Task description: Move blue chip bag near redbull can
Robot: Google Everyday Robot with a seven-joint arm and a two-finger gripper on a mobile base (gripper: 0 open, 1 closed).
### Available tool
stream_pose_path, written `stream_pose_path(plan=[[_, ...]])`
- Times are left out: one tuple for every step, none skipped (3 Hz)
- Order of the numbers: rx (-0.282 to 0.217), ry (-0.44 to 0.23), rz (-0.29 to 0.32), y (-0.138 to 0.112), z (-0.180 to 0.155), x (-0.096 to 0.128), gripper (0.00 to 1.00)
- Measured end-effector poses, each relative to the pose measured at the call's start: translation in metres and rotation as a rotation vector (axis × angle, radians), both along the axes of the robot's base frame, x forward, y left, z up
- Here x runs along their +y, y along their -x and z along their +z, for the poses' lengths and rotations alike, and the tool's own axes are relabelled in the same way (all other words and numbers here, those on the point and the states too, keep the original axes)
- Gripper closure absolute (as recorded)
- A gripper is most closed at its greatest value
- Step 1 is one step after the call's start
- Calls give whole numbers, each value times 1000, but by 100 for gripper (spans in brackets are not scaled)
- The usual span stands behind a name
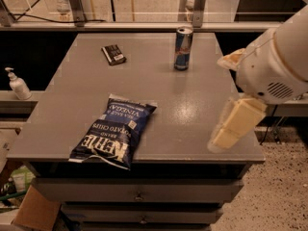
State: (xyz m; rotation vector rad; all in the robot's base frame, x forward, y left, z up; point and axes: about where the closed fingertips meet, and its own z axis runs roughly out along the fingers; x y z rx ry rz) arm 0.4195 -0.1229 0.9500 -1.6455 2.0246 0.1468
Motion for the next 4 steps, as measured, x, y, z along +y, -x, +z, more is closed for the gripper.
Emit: stream_pose_path(plan=[[-6,-67,46,-2,-24,47,0],[1,-121,82,-9,-47,89,0],[20,-178,97,-18,-70,125,0],[45,-227,90,-21,-88,146,0]])
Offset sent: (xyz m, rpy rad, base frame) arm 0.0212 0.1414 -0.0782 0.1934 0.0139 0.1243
